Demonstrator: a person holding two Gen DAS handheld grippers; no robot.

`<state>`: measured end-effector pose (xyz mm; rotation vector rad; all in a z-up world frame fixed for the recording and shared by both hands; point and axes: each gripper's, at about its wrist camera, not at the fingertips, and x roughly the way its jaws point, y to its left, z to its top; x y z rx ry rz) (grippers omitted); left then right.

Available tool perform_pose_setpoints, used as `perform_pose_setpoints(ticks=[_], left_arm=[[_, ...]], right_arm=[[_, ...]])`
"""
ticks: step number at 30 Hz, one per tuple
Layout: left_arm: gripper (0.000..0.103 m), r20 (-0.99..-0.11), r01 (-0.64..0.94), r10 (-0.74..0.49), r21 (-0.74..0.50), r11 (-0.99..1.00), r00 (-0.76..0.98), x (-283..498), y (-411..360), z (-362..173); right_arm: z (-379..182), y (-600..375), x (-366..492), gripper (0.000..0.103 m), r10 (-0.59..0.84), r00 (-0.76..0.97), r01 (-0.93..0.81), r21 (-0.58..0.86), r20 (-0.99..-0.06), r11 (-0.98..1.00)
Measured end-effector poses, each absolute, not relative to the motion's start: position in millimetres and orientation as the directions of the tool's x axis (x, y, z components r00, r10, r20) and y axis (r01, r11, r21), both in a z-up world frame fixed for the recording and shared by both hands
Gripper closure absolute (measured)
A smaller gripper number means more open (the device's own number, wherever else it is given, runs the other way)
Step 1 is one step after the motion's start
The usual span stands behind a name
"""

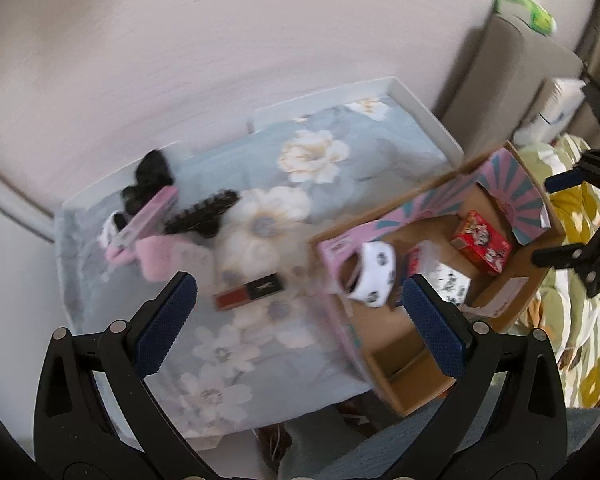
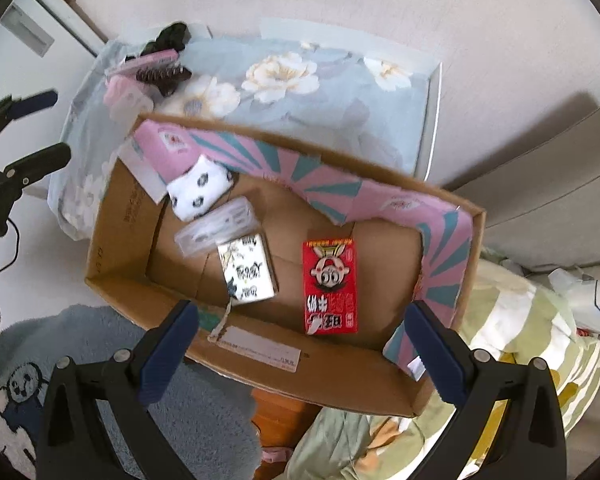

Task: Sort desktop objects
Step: 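Move both grippers back over the tray toward the pink hair ties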

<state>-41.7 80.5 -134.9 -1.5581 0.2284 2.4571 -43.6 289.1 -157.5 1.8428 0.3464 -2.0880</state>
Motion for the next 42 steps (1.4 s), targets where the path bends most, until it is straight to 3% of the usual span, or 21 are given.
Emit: perform_pose_setpoints(ticks=[18,24,33,42], left_arm=[[0.000,-0.904,-0.036,0.048,-0.036,-0.999,-0.425,-41,-56,-145],[0.000,-0.917,-0.010,0.086,-0.089,-0.996,-0.389,-47,-76,-164],[0.001,-0.935,-0.101,0.138,-0.110,-0.989,-0.327,-54,-67,-196],[0.003,-0.922,0.014,0.181,-0.197,-0.980,-0.343,-95,-93,-212]], right_arm=[[-103,212,-84,0.001,-0.170,-0.222,0.544,0.023,-0.960,-0.839],[-112,168,-94,0.001,-0.192,-0.194,0.617,0.032,-0.962,-0.786],[-144,103,-101,0.001,-0.191,-0.159,0.746,0.009,-0.969,-0.666],[-177,64,-141,0.001,-0.185,-0.084,0.799,0.045,-0.979,-0.599]])
